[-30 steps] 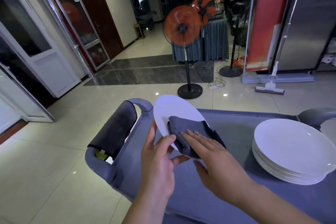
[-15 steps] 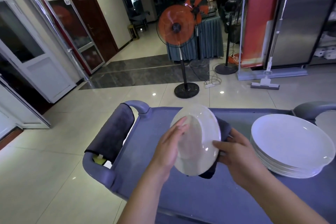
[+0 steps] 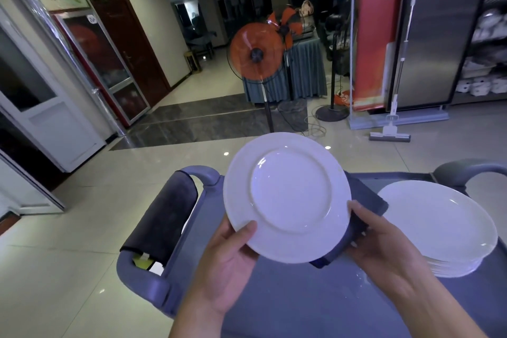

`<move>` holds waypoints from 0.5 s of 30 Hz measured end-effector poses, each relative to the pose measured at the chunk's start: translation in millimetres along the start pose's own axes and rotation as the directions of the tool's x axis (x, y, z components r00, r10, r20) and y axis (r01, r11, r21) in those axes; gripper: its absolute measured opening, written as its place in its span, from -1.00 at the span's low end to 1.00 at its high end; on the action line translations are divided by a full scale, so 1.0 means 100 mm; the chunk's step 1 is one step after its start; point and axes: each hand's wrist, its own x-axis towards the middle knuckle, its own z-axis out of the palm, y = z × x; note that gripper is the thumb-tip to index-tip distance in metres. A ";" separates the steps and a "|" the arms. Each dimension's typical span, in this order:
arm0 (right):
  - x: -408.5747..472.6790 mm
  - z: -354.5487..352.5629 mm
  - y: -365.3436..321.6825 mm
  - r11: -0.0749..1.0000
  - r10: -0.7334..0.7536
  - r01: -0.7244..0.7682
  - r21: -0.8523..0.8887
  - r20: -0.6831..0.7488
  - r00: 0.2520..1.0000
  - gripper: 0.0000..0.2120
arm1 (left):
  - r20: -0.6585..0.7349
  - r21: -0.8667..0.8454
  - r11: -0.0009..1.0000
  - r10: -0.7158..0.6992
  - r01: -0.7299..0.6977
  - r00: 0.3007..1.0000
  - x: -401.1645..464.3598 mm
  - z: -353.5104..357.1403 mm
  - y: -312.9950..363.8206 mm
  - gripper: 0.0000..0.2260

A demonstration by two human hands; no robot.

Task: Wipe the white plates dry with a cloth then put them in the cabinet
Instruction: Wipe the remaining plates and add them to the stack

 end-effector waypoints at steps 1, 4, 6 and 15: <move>0.02 -0.02 -0.01 1.000 -0.014 0.014 0.006 -0.048 0.999 -0.70 | -0.010 -0.001 1.000 0.006 -0.006 1.000 -0.02 0.00 0.01 -0.54; 0.01 -0.01 -0.12 0.985 -0.151 0.143 -0.094 -0.092 0.984 -0.76 | -0.036 0.025 1.000 0.000 0.001 0.999 -0.09 0.01 0.01 -0.57; -0.02 0.06 -0.18 0.944 -0.266 0.245 -0.219 -0.072 0.961 -0.83 | -0.011 0.076 0.997 -0.002 0.003 1.000 -0.11 0.04 -0.01 -0.59; -0.02 0.55 -0.28 0.583 -0.487 0.555 -0.593 0.292 0.823 -0.62 | 0.115 0.414 0.909 0.009 -0.056 0.993 -0.16 0.34 -0.04 -0.62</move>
